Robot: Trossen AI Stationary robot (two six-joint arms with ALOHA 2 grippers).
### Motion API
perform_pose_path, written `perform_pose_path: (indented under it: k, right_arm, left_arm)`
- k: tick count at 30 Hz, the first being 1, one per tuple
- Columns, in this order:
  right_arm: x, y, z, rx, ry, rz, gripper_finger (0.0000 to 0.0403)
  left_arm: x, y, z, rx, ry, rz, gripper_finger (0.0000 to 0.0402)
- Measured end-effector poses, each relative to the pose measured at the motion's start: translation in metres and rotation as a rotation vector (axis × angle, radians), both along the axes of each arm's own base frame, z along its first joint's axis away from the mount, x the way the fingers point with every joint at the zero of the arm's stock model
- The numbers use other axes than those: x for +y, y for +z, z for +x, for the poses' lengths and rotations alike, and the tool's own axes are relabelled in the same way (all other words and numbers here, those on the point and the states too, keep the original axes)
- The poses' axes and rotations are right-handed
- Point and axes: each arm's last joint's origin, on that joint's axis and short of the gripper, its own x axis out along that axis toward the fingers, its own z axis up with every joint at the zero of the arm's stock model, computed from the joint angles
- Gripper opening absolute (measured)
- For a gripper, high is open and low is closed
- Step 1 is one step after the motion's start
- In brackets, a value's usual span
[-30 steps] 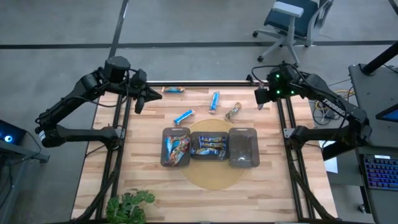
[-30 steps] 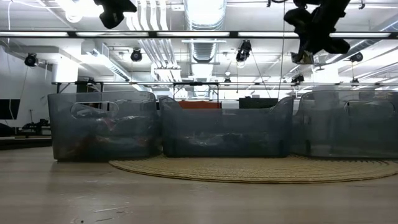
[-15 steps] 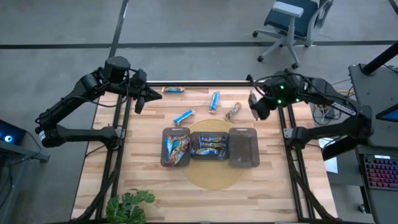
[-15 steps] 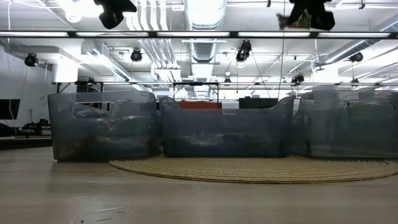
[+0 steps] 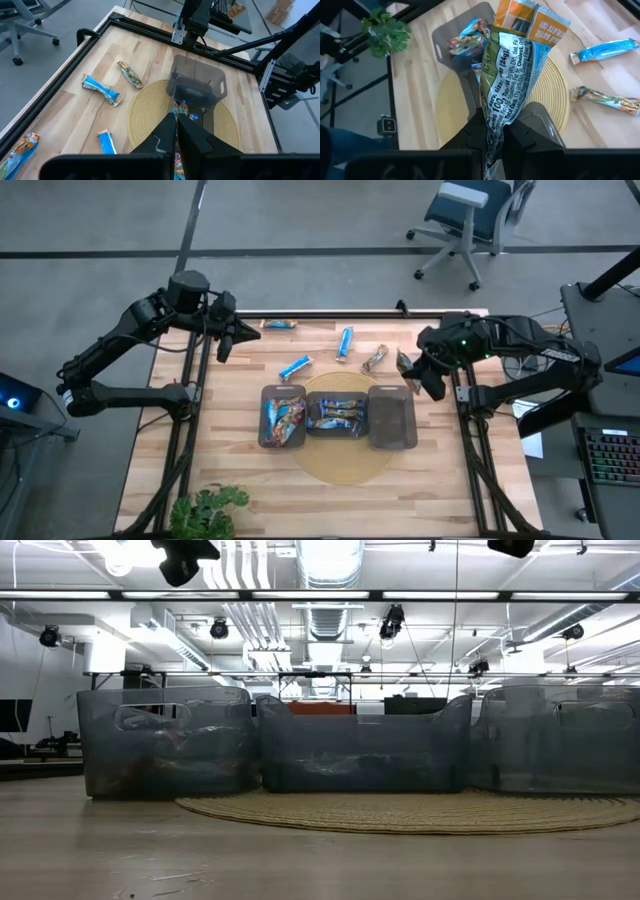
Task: Pick and place Granola Bars by type
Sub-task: Put the orange granola bar into the right black bin
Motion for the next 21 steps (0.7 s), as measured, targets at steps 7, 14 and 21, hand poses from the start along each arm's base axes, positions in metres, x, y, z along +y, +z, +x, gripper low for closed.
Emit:
perform_pose_path:
  k: [7,14,21]
  right_arm:
    - [0.003,-0.003,0.003,0.018,0.028,-0.015,0.0024]
    - [0.003,-0.021,0.014,0.195,0.063,-0.033,0.0024]
    - [0.001,-0.046,0.039,0.378,0.136,-0.064,0.0024]
  left_arm:
    - [0.000,0.000,0.000,0.000,0.000,0.000,0.0000]
    - [0.000,0.000,0.000,0.000,0.000,0.000,0.0000]
    - [0.000,0.000,0.000,0.000,0.000,0.000,0.0000]
